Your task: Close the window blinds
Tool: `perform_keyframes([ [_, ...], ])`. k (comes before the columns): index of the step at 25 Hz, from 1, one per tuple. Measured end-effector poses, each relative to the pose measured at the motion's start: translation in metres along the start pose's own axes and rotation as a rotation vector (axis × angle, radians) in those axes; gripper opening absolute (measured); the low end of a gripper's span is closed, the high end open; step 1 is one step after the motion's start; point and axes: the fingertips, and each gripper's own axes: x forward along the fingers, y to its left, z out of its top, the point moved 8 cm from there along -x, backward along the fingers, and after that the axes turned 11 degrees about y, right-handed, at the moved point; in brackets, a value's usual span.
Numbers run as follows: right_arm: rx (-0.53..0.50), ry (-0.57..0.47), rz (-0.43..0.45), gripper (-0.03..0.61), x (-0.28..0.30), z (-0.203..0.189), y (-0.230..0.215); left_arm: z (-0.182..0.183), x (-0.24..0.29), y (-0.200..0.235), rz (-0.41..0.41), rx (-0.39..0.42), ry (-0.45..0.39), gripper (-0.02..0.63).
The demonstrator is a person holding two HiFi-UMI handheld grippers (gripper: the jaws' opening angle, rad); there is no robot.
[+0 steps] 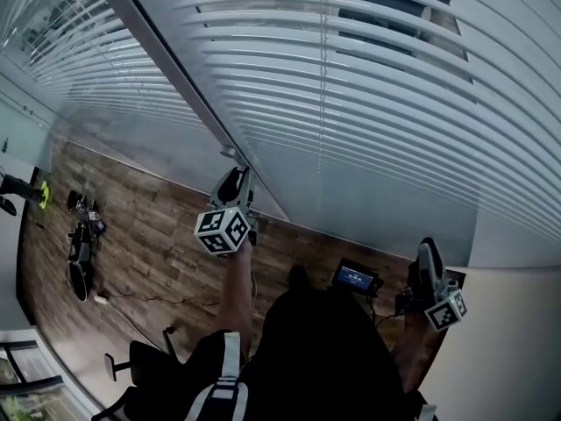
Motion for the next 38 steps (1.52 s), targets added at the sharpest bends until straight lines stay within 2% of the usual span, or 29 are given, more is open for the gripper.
perform_keyframes([
  [8, -0.020, -0.017, 0.009, 0.074, -0.027, 0.005, 0.004, -0.002, -0.010, -0.030, 0.117, 0.281, 0.082, 0.135],
  [13, -0.024, -0.004, 0.012, 0.074, -0.009, 0.002, 0.006, 0.001, 0.001, -0.022, 0.273, 0.566, 0.158, 0.133],
  [16, -0.042, 0.004, 0.011, 0.074, -0.007, 0.008, 0.006, 0.012, 0.004, -0.024, 0.320, 0.640, 0.172, 0.135],
  [18, -0.035, -0.003, 0.016, 0.074, -0.009, 0.013, 0.013, 0.014, 0.001, -0.027, 0.304, 0.603, 0.156, 0.135],
  [19, -0.033, -0.006, 0.017, 0.074, -0.011, 0.014, 0.016, 0.013, -0.001, -0.027, 0.269, 0.543, 0.139, 0.135],
  [20, -0.034, -0.008, 0.017, 0.074, -0.014, 0.015, 0.017, 0.012, -0.003, -0.026, 0.217, 0.455, 0.116, 0.136],
  [23, -0.037, -0.012, 0.018, 0.074, -0.016, 0.014, 0.019, 0.008, -0.008, -0.019, 0.039, 0.128, 0.040, 0.204],
  [25, -0.037, -0.012, 0.019, 0.074, -0.013, 0.013, 0.020, 0.004, -0.009, -0.011, -0.043, -0.046, 0.001, 0.215],
  [28, -0.039, -0.015, 0.023, 0.074, -0.011, 0.012, 0.022, 0.001, -0.004, 0.001, -0.141, -0.249, -0.049, 0.214],
  [30, -0.039, -0.015, 0.023, 0.074, -0.011, 0.011, 0.022, 0.001, -0.001, 0.007, -0.178, -0.331, -0.069, 0.213],
  [31, -0.040, -0.017, 0.022, 0.074, -0.012, 0.010, 0.022, 0.001, 0.000, 0.009, -0.180, -0.348, -0.072, 0.184],
  [33, -0.047, -0.021, 0.019, 0.074, -0.017, 0.007, 0.018, 0.000, -0.001, 0.011, -0.157, -0.326, -0.059, 0.137],
  [35, -0.063, -0.020, 0.011, 0.074, -0.024, 0.004, 0.012, 0.001, -0.002, 0.010, -0.119, -0.242, -0.029, 0.135],
  [38, -0.046, -0.032, 0.008, 0.074, -0.021, 0.007, 0.020, 0.008, -0.003, 0.005, -0.042, -0.068, 0.021, 0.135],
])
